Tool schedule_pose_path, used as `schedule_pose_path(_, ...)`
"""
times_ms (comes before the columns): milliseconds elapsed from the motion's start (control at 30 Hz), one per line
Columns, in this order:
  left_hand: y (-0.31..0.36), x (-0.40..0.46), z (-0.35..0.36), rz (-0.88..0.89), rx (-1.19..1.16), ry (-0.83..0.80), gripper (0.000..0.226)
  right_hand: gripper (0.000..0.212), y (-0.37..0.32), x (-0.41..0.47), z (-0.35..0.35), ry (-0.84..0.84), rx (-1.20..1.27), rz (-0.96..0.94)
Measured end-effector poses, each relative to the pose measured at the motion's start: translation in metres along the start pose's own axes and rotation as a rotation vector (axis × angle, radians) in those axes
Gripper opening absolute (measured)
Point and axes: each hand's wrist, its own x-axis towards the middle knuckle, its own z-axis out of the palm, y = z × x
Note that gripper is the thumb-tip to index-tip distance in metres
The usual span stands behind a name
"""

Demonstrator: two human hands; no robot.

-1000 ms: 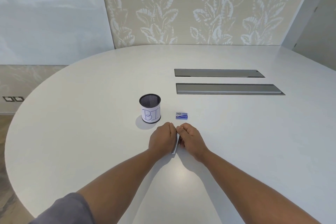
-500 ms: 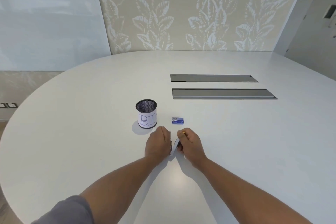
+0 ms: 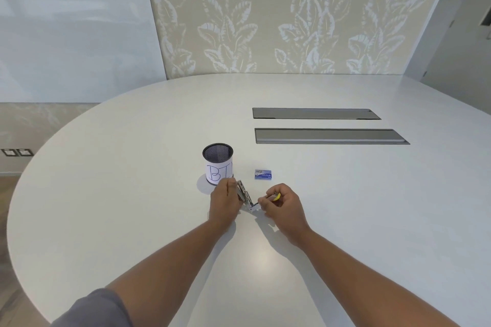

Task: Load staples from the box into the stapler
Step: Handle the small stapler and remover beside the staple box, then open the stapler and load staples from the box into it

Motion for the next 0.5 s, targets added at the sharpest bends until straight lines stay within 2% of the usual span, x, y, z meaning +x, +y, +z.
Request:
schedule_pose_path(267, 0.002, 0.005, -0.006, -0.090, -0.117, 0.034, 0.028, 0.021, 0.004, -0.013, -0.001, -0.041, -0.325, -0.037)
schedule_pose_path(433, -0.002, 0.003, -0.006, -0.027, 0.034, -0.015, 0.025, 0.053, 0.005, -0.022, 0.009, -0.047, -0.720, -0.126)
schedule_pose_path(500, -0.002, 0.001, -0.005, 0.001, 0.088, 0.003, 0.024, 0.056, 0.006, -0.023, 0.011, -0.041, -0.827, -0.176)
